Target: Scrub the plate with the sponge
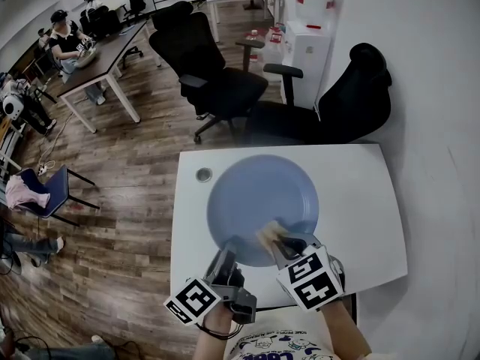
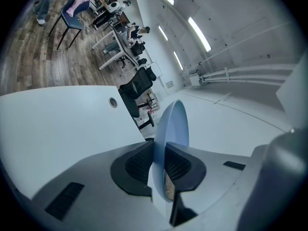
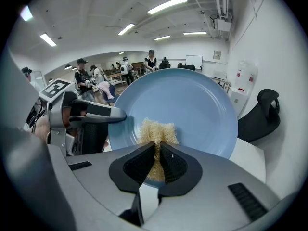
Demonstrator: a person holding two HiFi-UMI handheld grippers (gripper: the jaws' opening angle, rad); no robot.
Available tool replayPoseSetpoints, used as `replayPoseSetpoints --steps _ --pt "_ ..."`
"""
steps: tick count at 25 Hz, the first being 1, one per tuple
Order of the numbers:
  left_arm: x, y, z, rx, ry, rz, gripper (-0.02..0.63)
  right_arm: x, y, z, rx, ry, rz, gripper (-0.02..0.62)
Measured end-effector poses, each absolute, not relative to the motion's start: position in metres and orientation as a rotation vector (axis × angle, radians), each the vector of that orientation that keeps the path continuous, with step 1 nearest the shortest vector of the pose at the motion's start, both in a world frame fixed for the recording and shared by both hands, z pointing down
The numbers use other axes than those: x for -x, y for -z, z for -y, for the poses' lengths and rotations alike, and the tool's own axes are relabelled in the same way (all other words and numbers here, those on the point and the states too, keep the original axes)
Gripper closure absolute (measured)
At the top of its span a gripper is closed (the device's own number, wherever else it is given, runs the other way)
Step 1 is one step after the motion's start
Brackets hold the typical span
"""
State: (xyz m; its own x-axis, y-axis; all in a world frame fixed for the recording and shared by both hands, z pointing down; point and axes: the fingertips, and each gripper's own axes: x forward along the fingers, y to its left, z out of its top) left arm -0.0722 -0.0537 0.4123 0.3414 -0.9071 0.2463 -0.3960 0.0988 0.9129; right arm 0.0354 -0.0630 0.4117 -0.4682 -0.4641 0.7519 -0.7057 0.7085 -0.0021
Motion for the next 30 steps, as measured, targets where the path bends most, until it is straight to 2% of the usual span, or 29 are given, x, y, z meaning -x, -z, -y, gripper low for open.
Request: replayPoseSetpoints --steps 30 --pt "0.045 -0.410 0.043 -1.536 0.551 1.146 0.549 -0.106 -0.399 0.093 -1.125 -0.442 2.081 0.549"
